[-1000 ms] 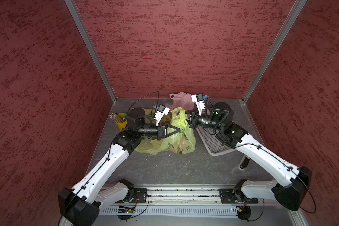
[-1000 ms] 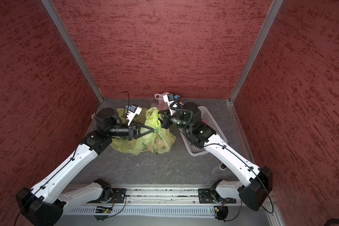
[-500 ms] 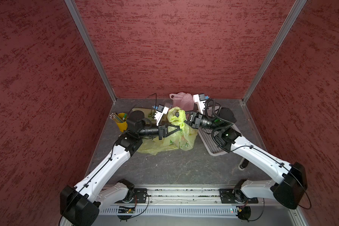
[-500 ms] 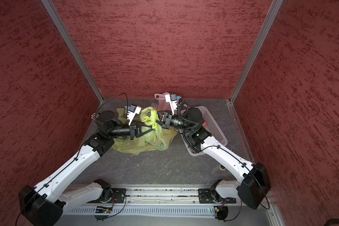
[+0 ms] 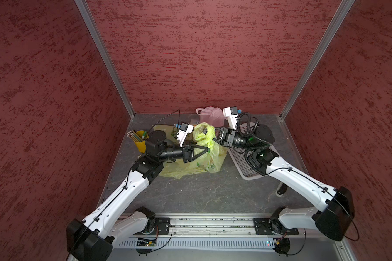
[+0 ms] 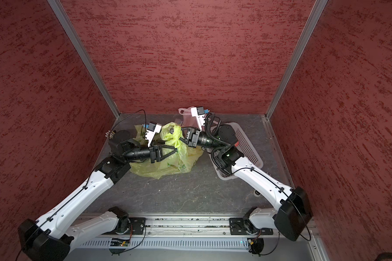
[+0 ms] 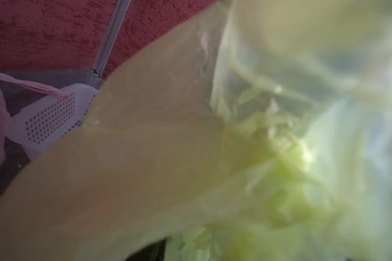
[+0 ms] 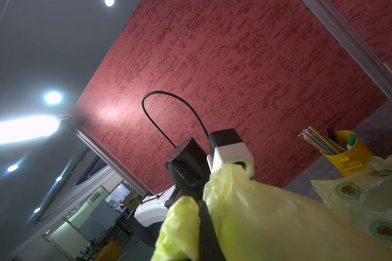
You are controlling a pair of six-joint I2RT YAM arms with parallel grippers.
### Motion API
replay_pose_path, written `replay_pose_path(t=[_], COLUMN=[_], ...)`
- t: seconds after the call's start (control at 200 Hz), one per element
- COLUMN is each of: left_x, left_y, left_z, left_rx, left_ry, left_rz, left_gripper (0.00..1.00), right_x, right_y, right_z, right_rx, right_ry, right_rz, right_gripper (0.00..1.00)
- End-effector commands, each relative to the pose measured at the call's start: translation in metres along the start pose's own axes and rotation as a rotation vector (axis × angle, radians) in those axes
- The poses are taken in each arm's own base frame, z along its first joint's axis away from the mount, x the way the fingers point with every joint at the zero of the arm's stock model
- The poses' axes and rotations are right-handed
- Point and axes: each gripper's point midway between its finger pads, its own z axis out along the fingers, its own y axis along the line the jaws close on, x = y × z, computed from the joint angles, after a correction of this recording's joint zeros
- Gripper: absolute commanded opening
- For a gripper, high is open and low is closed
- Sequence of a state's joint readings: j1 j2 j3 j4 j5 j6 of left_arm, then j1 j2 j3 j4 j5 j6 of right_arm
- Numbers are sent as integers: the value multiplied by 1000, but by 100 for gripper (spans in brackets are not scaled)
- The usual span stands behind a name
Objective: Place the peach into a plastic bag & tie a knot
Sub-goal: Cross the plastic bag at the center of the board.
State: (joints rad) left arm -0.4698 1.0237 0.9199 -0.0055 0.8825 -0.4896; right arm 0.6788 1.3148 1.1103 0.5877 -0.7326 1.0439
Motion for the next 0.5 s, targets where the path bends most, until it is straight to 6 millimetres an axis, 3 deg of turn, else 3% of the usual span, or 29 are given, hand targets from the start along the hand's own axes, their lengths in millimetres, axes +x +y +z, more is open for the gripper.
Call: replay_pose_path(t=[0.0,0.396,0.496], left_x=[4,-4,-9], left_y=[-1,-62,-68], left_z=[-13,-71,-78], left_rx=[-54,-32,-40], left_ry=[5,-30,-55], left_rz=[6,81,84], left_gripper=[51,66,67], right_x=[-13,-7,-5], right_y=[31,22,21], right_z=[-3,-1,0], right_rx=[-34,4,6], right_ry=[-27,21,32], right_rz=[-89,-121,-129], right_gripper=[0,0,0])
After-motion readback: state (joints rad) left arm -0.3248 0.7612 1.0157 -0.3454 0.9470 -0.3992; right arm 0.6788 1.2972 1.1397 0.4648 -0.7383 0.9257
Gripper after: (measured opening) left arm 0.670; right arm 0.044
